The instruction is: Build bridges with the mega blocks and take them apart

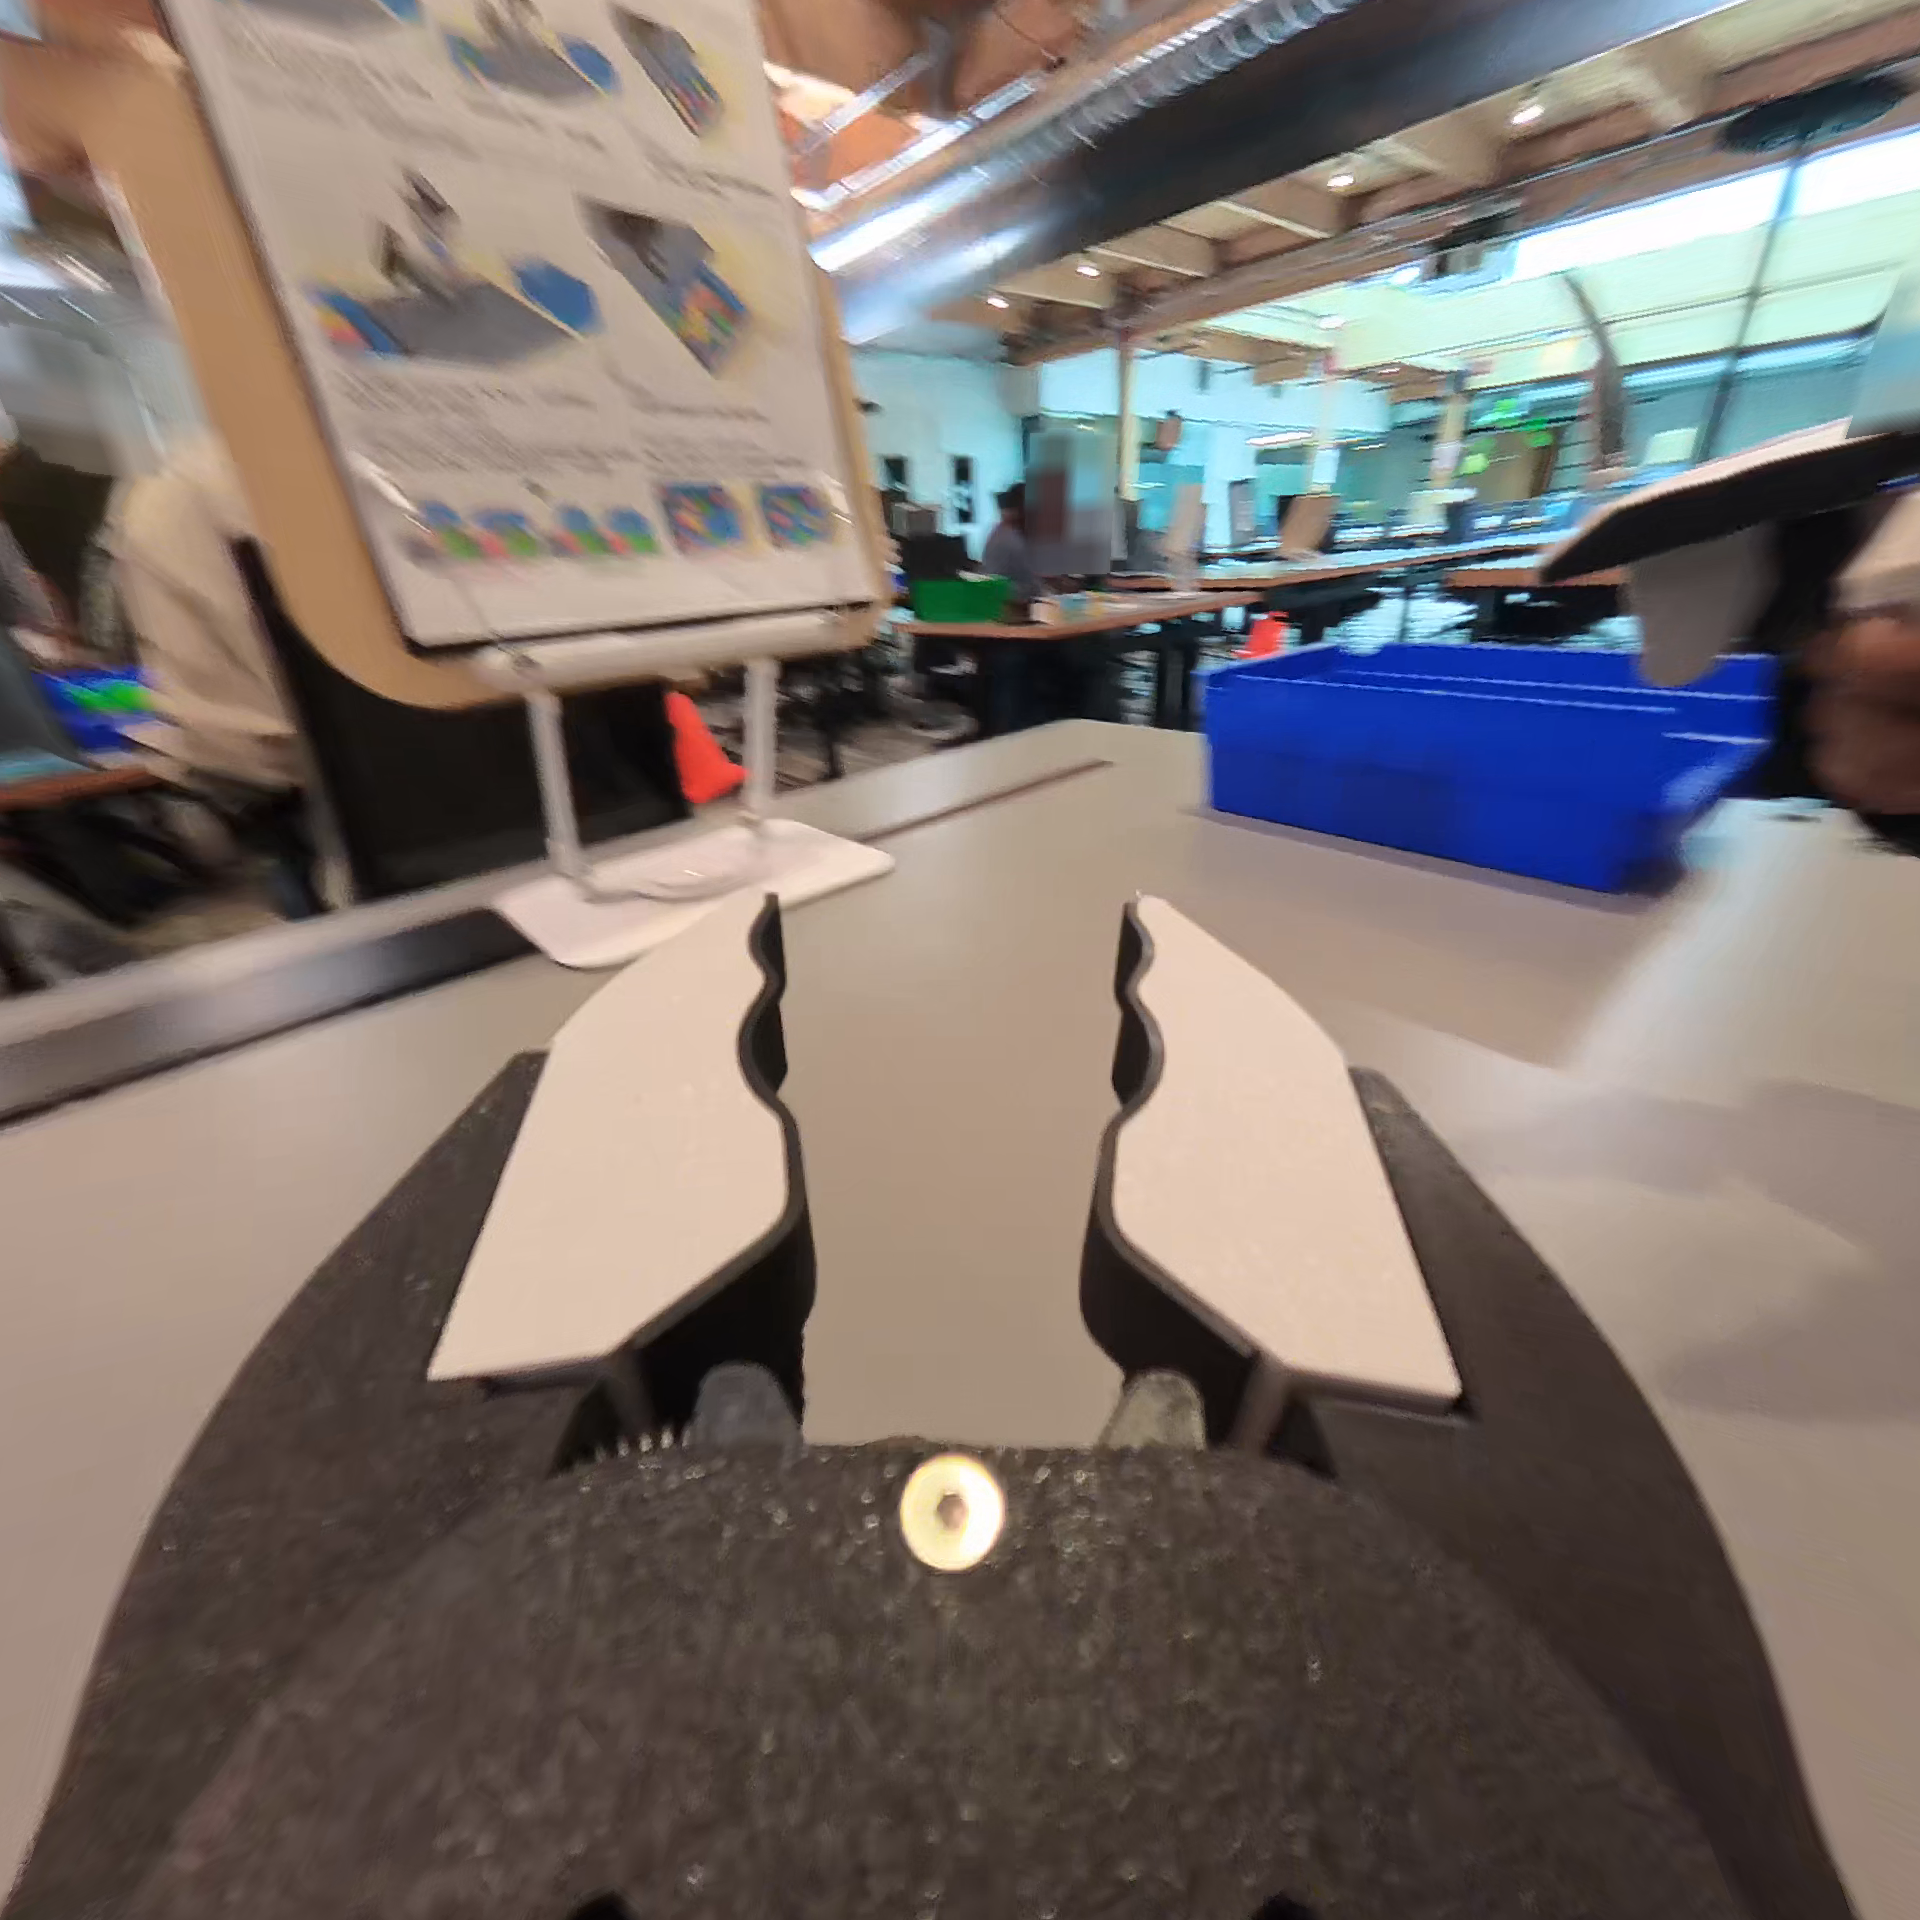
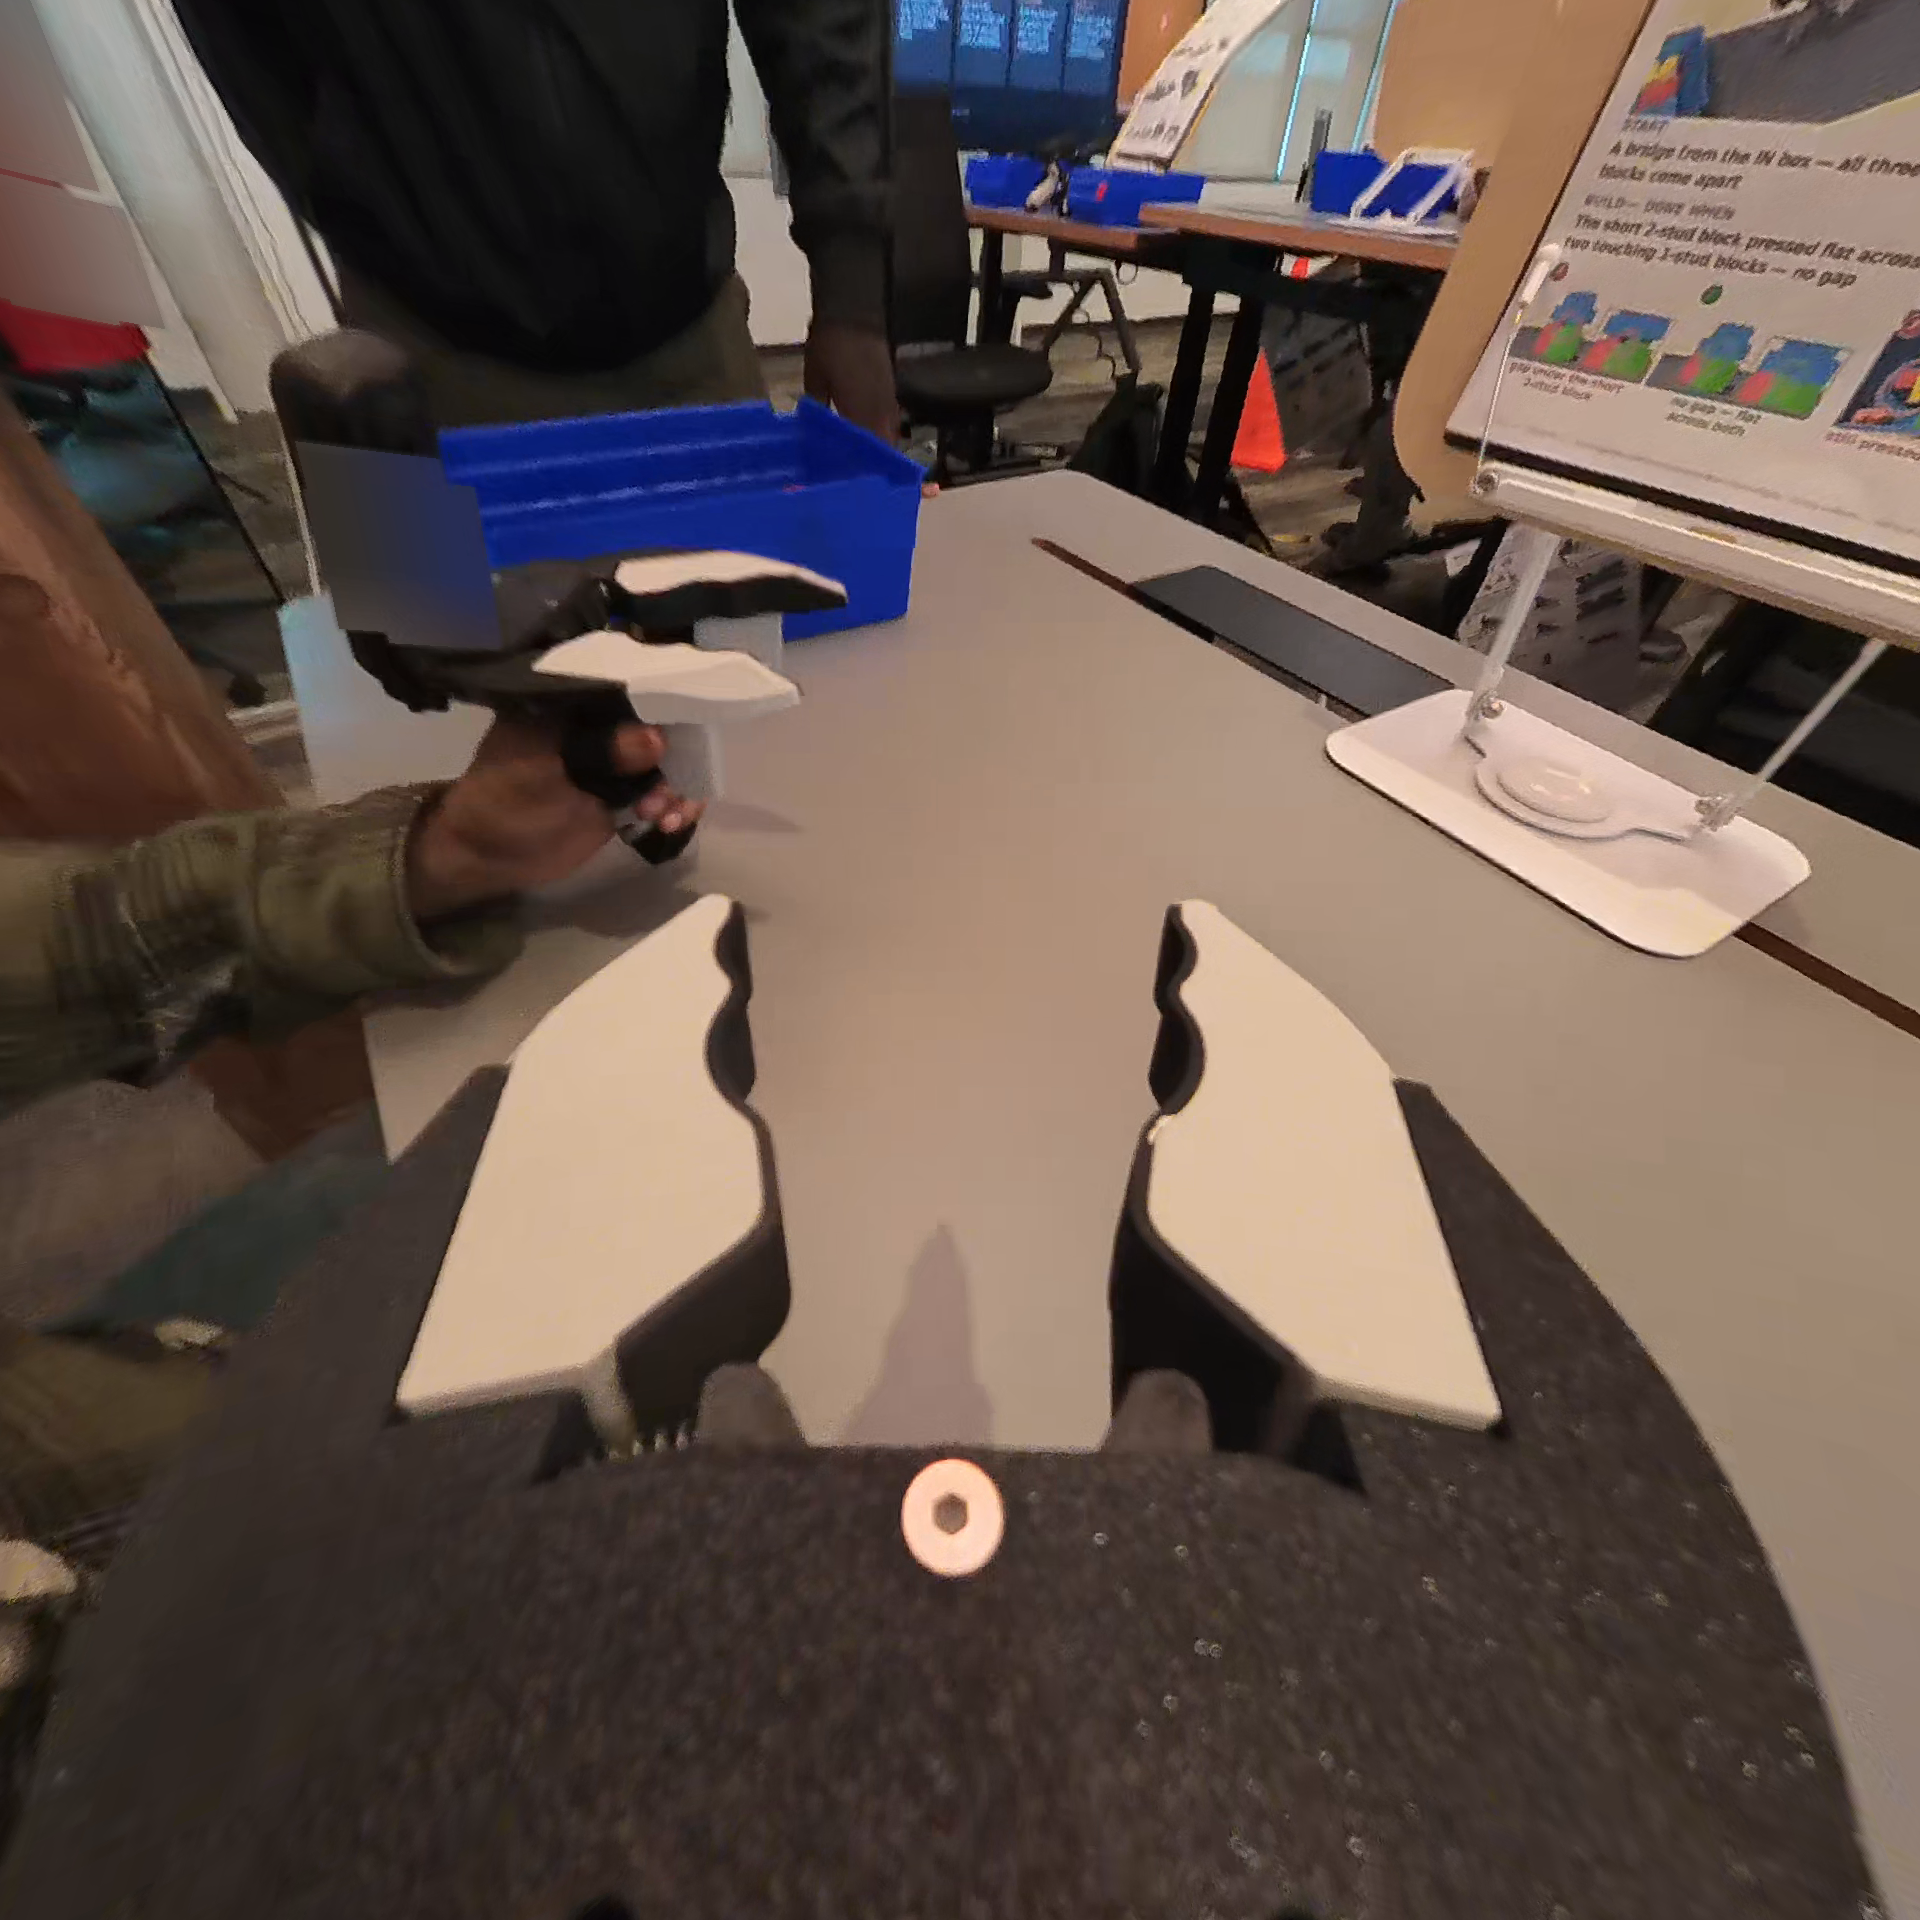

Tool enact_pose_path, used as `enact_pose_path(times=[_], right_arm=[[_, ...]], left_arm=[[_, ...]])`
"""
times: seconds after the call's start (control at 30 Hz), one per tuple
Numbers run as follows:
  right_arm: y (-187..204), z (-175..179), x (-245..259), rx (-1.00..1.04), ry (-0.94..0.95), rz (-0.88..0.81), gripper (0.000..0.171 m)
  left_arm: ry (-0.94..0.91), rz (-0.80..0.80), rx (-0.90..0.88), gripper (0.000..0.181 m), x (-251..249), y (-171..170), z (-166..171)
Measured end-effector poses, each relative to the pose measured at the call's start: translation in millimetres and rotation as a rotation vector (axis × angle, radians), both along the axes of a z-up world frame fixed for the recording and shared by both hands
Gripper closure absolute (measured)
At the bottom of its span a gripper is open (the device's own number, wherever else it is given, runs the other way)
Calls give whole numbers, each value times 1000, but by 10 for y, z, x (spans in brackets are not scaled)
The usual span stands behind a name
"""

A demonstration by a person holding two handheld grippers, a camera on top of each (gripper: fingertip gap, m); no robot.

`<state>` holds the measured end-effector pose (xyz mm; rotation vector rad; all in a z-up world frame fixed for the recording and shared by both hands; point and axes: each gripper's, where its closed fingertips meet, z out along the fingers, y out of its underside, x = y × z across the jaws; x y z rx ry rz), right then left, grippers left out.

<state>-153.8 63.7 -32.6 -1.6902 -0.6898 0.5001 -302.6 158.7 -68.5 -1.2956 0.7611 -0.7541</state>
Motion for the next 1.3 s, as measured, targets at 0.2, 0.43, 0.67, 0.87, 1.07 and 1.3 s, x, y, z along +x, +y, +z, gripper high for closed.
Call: enact_pose_path(times=[0.2, 0.43, 0.67, 0.87, 1.07, 1.3], right_arm=[[222, 256, 93, 94, 21, -136, 93], [301, -56, 21, 115, -75, -151, 95], [310, 369, 1200, 233, 50, -605, 81], [267, 396, 1325, 223, 87, -603, 81], [385, 111, 799, 133, 37, -411, 85], [394, -35, 536, 93, 6, -314, 87]], left_arm=[[-31, 110, 105, 120, -108, 118, 92], [-56, 193, 224, 121, -270, -12, 197], [-34, 198, 192, 120, -254, 46, 119], [-24, 199, 156, 121, -250, 89, 64], [-23, 218, 145, 121, -287, 112, 50], [-18, 209, 134, 122, -267, 128, 33]])
